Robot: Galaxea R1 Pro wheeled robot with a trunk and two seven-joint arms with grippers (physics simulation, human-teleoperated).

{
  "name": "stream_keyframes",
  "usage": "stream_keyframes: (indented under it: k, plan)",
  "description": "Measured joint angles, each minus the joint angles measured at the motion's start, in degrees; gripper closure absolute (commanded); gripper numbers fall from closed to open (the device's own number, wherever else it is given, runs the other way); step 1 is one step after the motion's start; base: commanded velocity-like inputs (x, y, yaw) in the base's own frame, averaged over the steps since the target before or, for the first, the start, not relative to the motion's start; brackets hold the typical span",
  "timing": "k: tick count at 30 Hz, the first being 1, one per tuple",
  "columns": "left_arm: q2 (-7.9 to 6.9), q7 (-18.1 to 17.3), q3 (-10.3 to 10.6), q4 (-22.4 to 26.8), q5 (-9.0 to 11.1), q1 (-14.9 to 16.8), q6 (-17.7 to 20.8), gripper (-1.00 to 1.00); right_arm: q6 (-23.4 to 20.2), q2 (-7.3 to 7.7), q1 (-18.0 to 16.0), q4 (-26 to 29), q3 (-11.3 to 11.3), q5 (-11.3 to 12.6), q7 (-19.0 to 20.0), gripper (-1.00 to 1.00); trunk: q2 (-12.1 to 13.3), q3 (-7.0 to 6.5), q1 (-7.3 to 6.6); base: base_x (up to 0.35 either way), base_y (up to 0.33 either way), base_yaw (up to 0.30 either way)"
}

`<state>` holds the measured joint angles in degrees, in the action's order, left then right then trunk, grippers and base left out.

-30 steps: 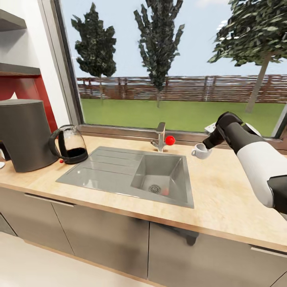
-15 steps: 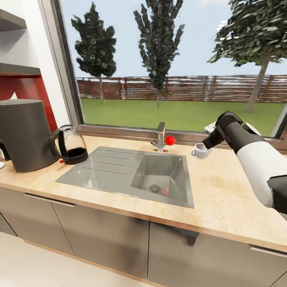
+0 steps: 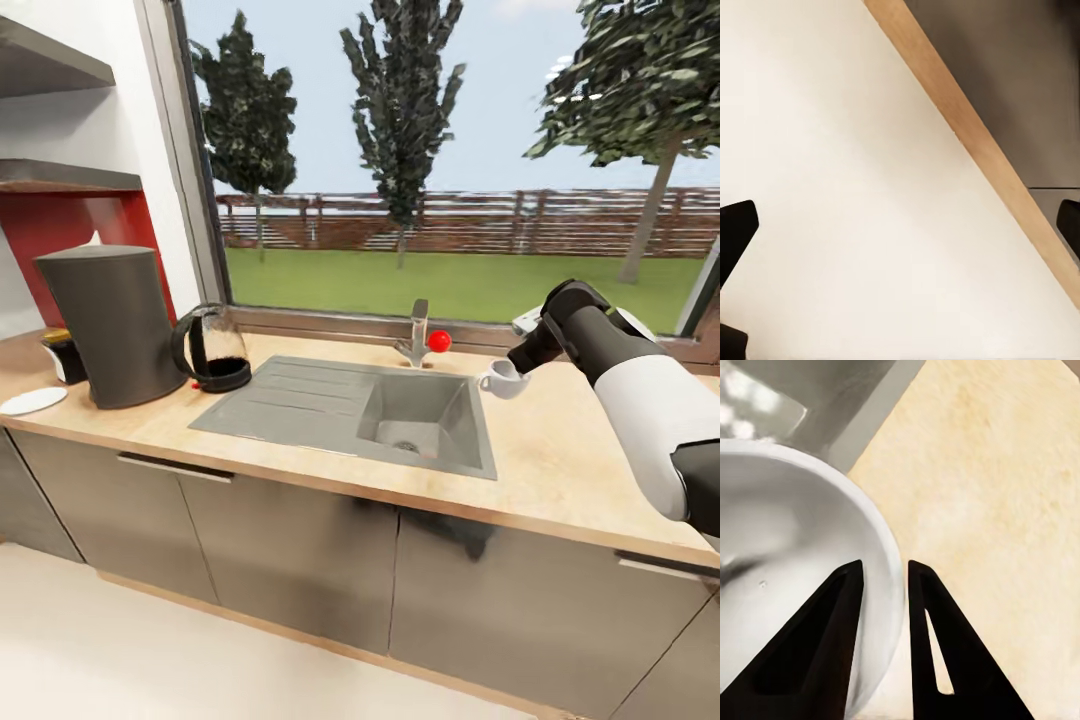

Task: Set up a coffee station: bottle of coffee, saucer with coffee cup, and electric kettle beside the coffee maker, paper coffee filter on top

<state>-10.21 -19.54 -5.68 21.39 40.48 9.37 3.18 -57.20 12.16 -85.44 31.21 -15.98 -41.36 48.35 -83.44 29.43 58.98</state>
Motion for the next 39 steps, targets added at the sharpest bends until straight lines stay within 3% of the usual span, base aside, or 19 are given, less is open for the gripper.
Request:
stream_keyframes:
  k: [17, 26, 30, 32, 33, 39]
  plan:
    - [0.00, 0.00, 0.01, 0.01, 0.01, -0.01, 0.00, -1.00, 0.01, -0.09, 0.03, -0.02, -0.03, 0.12, 0.08, 1.00, -0.01, 0.00, -0.03, -0.033, 0.021, 0.250]
    - [0.00, 0.00, -0.01, 0.00, -0.01, 0.00, 0.00, -1.00, 0.03, -0.02, 0.08, 0.06, -0.12, 0.19, 4.11, 1.00, 0.00, 0.00, -0.02, -0.023, 0.217, 0.098]
    - [0.00, 0.00, 0.00, -0.01, 0.00, 0.00, 0.00, -1.00, 0.09, -0.07, 0.11, 1.89, -0.14, 0.35, 8.45, 1.00, 0.00, 0.00, -0.03, -0.016, 0.066, 0.004]
    - [0.00, 0.00, 0.01, -0.01, 0.00, 0.00, 0.00, -1.00, 0.11, -0.12, 0.24, 5.40, -0.13, 0.47, 11.31, 1.00, -0.01, 0.00, -0.03, -0.005, 0.021, 0.001]
    - [0.00, 0.00, 0.01, -0.02, 0.00, 0.01, 0.00, -1.00, -0.07, -0.33, 0.32, 7.81, -0.14, 0.85, 13.95, 1.00, -0.01, -0.01, -0.03, -0.003, 0.011, 0.001]
    - [0.00, -0.10, 0.01, -0.02, 0.00, 0.01, 0.00, -1.00, 0.24, -2.19, 0.47, 10.70, -0.14, 0.66, 19.01, 1.00, 0.00, 0.00, -0.03, -0.001, 0.004, 0.000]
